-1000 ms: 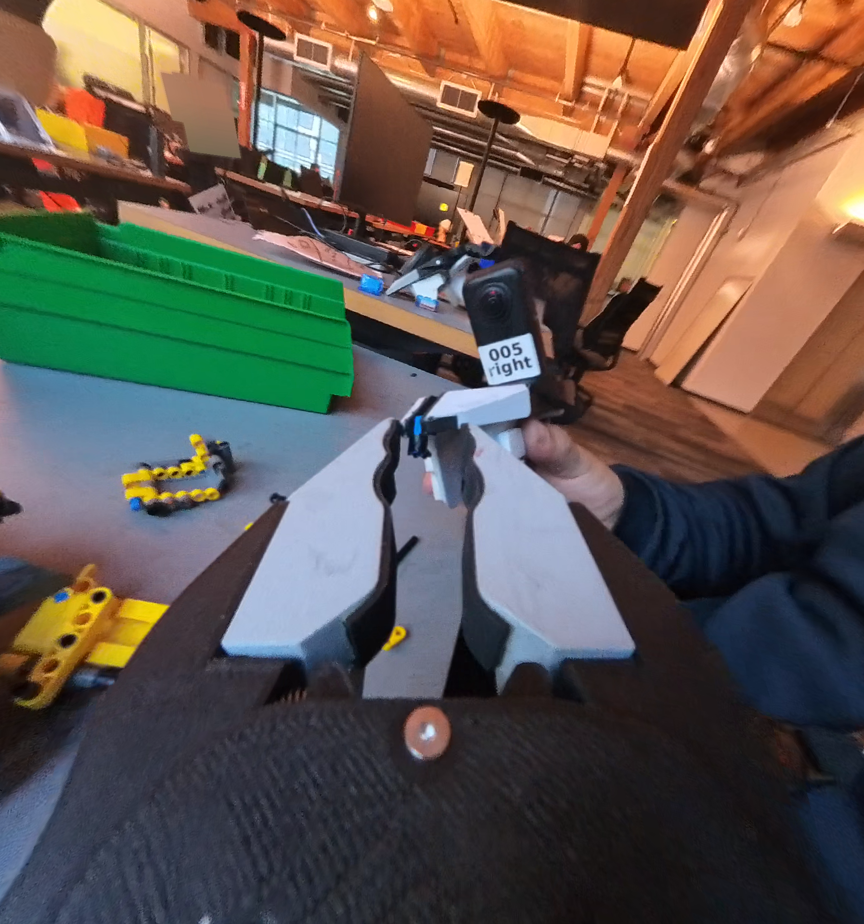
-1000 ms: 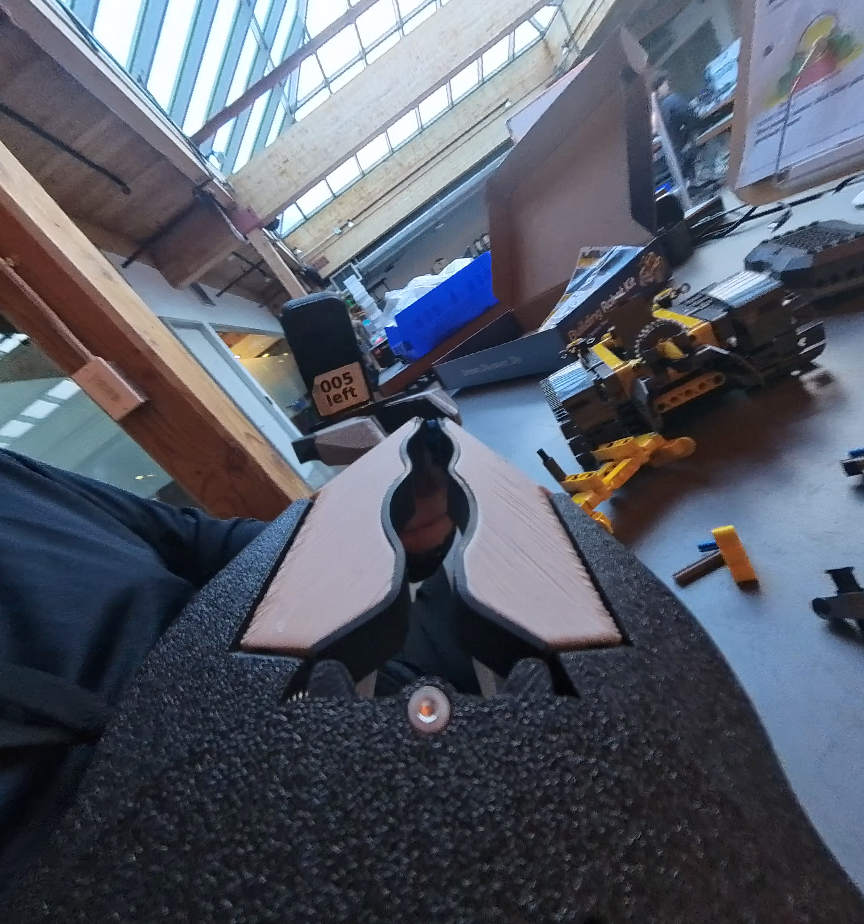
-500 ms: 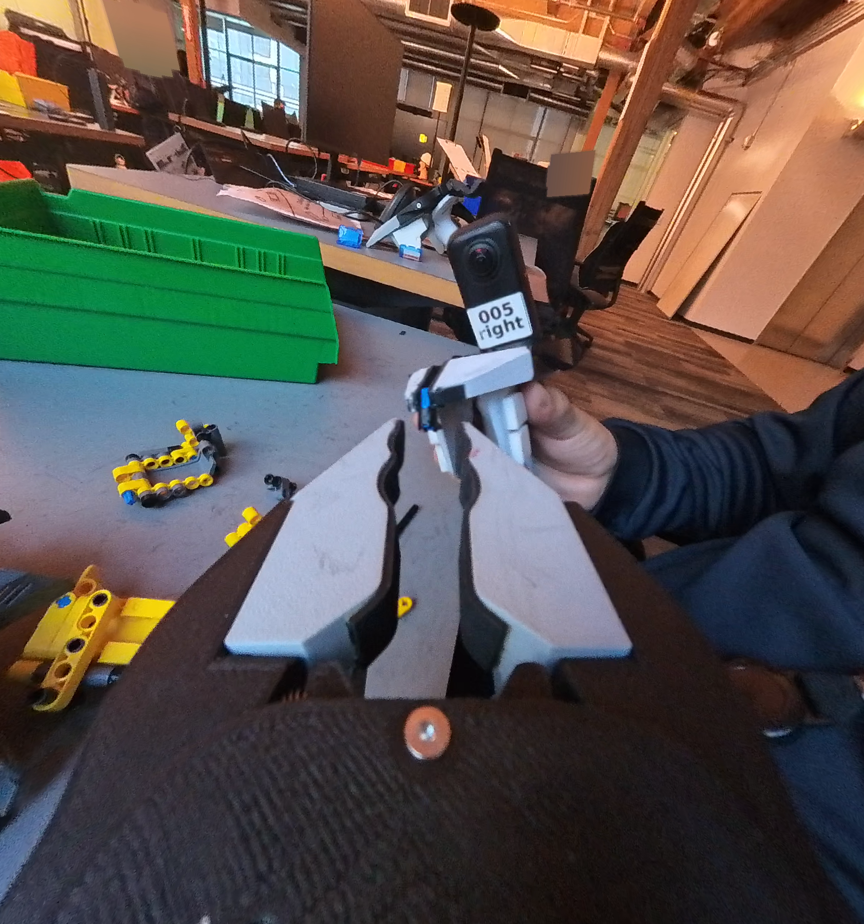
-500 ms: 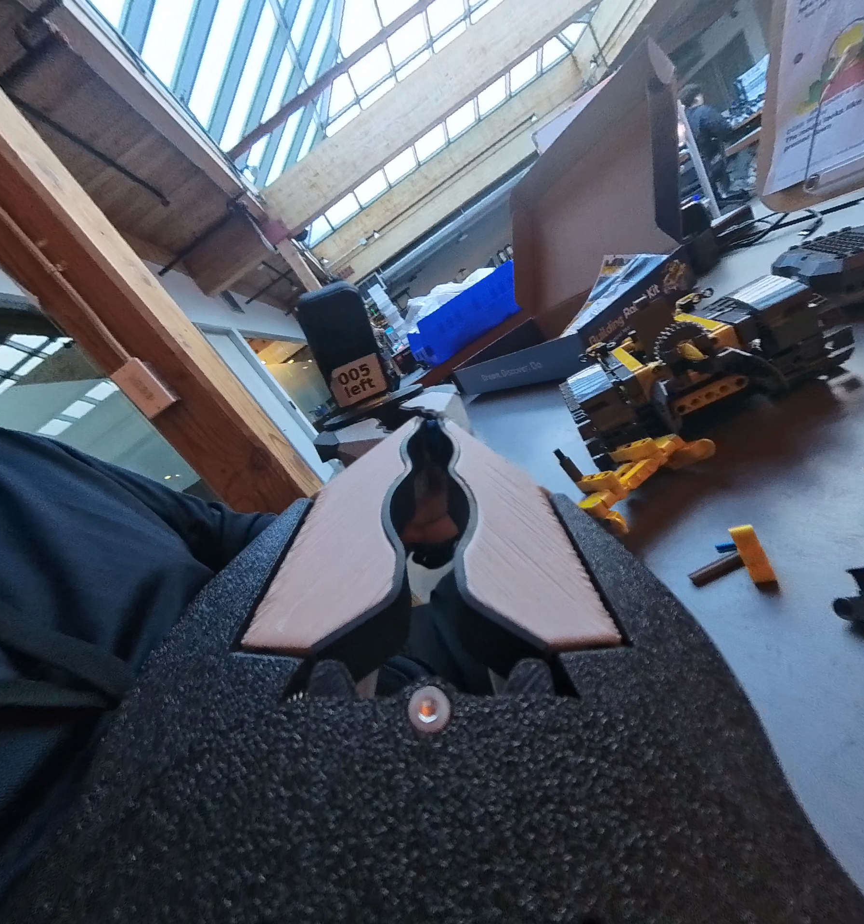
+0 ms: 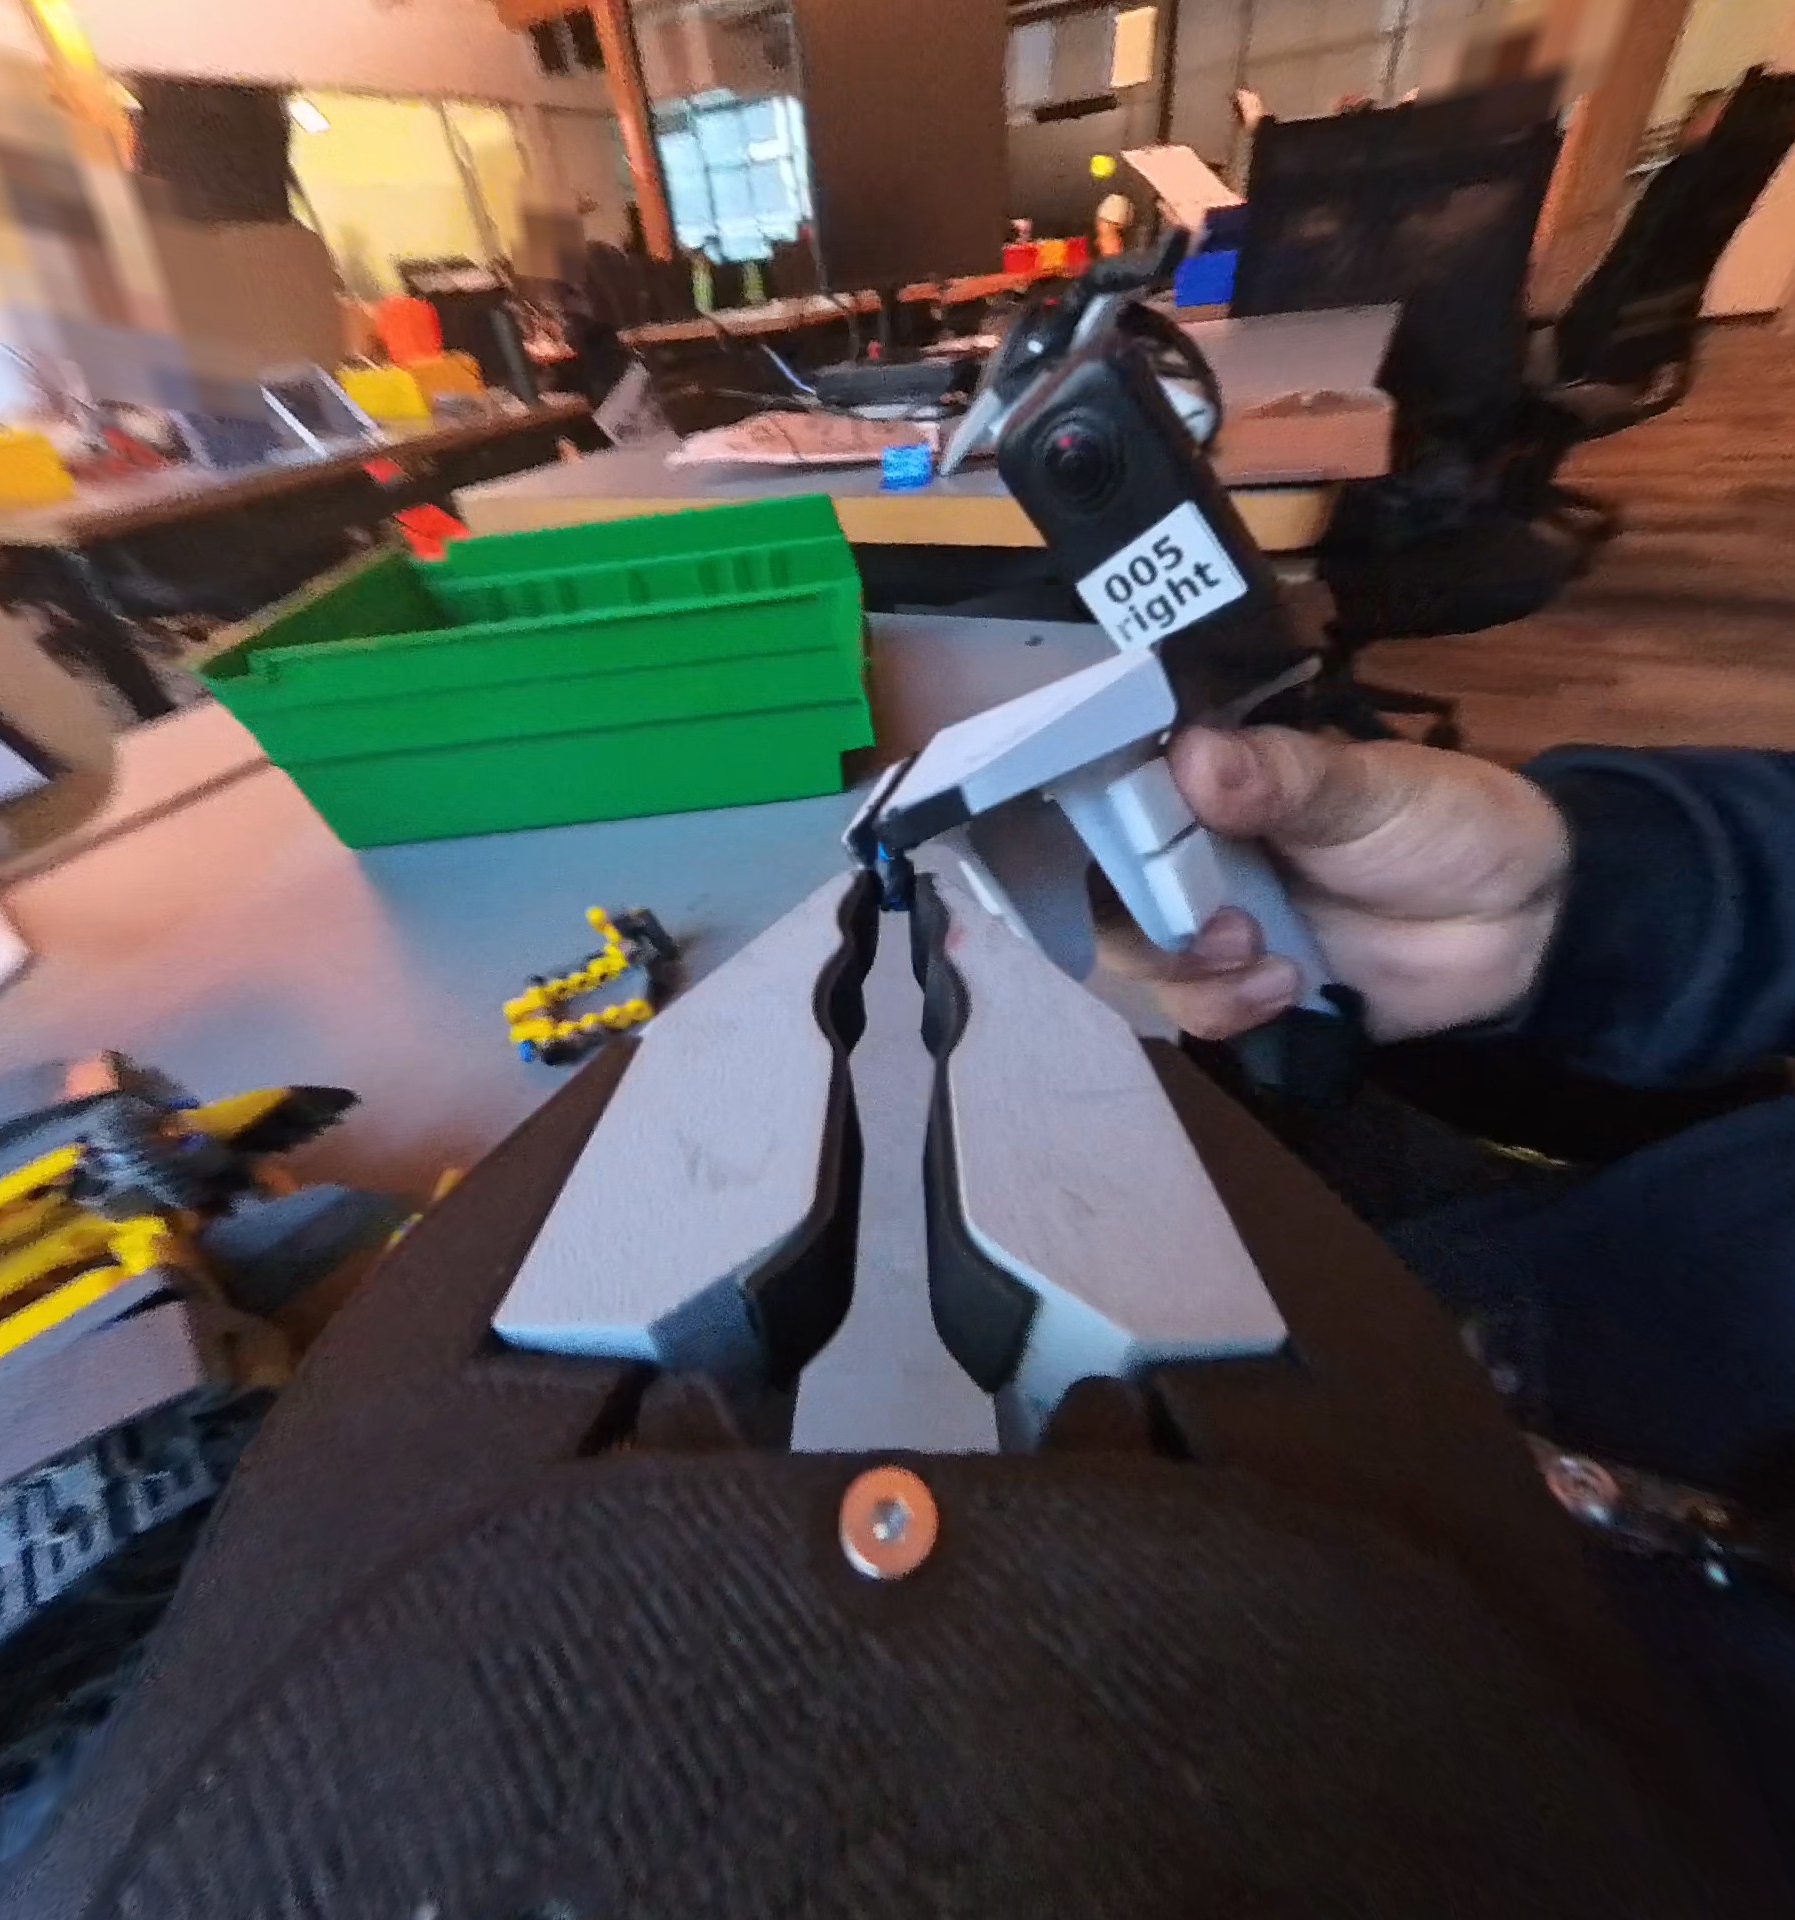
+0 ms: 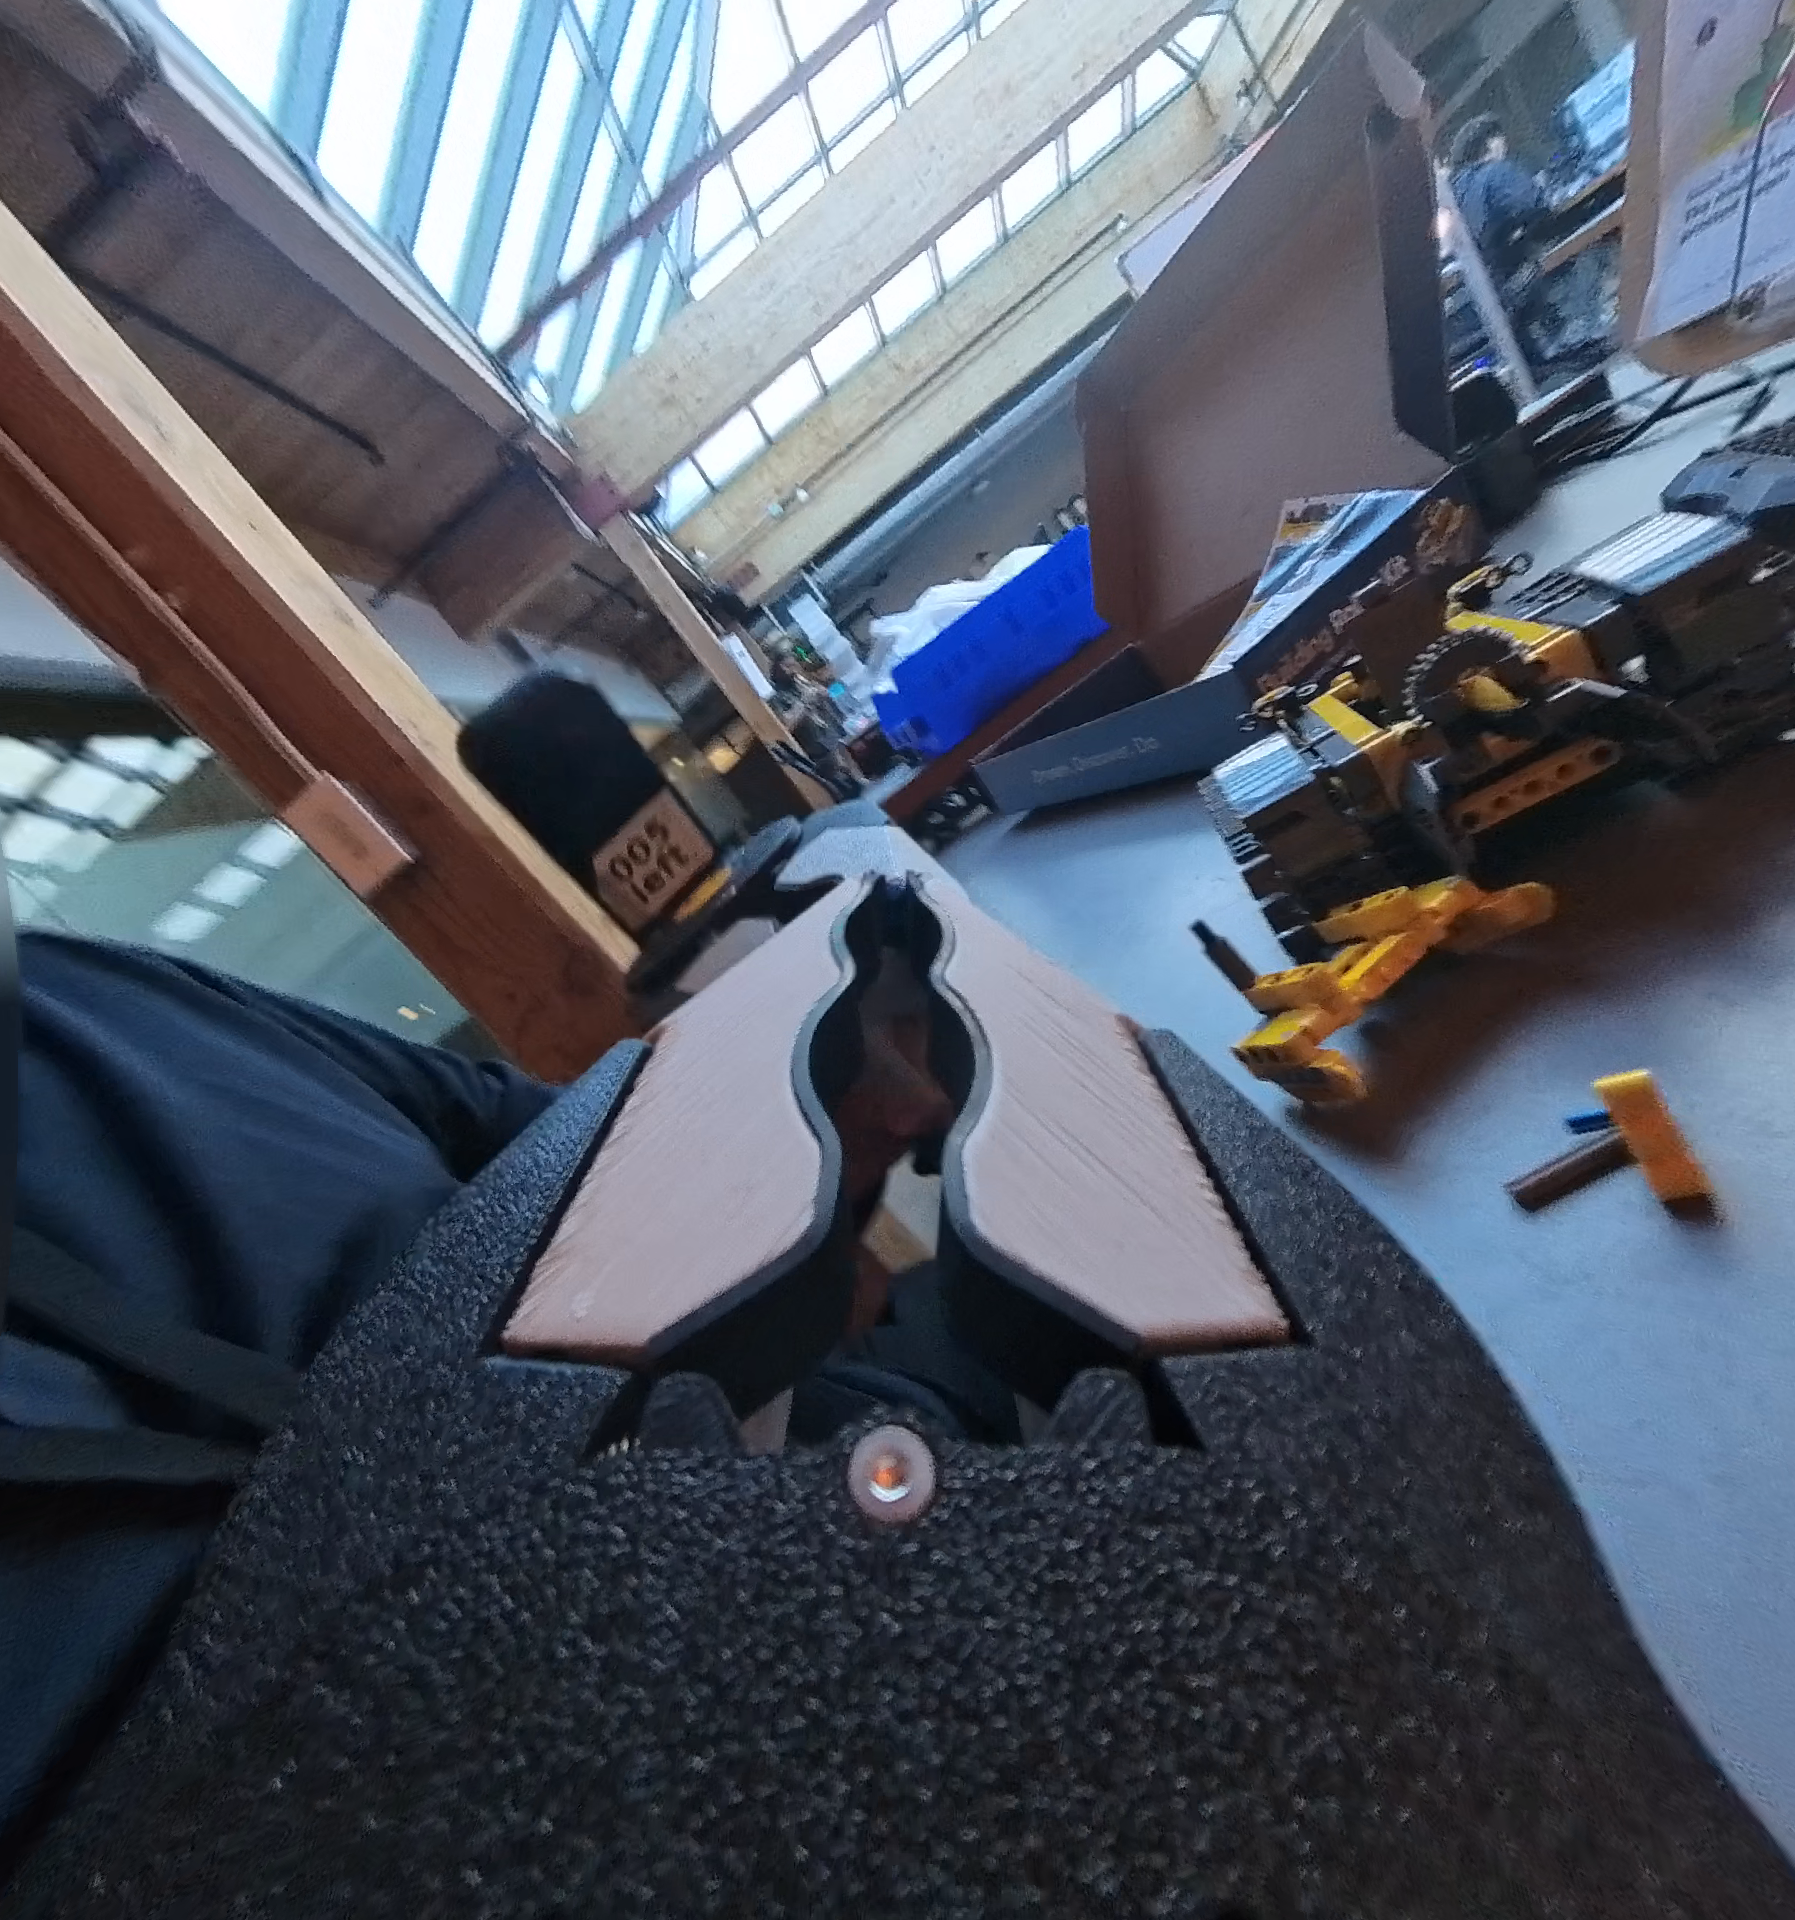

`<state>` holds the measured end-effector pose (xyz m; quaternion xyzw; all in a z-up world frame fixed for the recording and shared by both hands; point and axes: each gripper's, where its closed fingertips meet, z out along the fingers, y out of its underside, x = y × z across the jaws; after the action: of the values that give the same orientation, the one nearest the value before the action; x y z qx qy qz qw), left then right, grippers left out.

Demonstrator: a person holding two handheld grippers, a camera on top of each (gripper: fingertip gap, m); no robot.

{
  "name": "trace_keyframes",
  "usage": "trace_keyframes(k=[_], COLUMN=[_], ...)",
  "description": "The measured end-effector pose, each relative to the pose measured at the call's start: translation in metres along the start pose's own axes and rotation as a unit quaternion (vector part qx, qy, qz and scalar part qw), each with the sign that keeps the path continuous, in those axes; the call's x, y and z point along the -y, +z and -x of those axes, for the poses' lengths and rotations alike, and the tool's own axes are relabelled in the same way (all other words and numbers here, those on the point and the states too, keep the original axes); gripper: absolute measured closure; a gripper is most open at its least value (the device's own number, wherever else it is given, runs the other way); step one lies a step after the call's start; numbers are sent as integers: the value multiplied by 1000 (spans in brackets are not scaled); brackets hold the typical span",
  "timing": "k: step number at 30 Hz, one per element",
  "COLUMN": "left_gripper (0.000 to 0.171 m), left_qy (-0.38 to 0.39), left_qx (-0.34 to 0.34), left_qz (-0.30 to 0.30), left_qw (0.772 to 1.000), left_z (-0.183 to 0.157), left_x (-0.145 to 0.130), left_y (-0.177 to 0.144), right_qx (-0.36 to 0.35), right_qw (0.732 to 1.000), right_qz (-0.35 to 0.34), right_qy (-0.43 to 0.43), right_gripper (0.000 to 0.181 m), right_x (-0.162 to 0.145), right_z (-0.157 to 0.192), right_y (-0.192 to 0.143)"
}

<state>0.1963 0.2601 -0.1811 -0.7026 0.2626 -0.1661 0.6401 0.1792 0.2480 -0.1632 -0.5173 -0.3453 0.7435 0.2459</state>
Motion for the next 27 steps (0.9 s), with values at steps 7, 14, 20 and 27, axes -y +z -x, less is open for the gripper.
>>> trace_keyframes(k=[7,14,20,27], left_gripper=[167,169,169,169], left_qy=[55,139,121,125], left_qx=[68,34,-9,-64], left_qz=[-8,-3,45,76], left_qw=[996,990,992,987], left_z=[10,-21,-11,-25], left_x=[10,8,1,-14], left_y=[1,-12,-1,-1], right_qx=[17,-38,-87,-191], right_qw=[993,987,935,702], right_qz=[-61,-156,201,401], right_qy=[103,2,-279,-557], right_gripper=[181,181,181,181], right_x=[16,126,28,-11], right_z=[-2,-4,25,-9], right_y=[2,-94,-33,-42])
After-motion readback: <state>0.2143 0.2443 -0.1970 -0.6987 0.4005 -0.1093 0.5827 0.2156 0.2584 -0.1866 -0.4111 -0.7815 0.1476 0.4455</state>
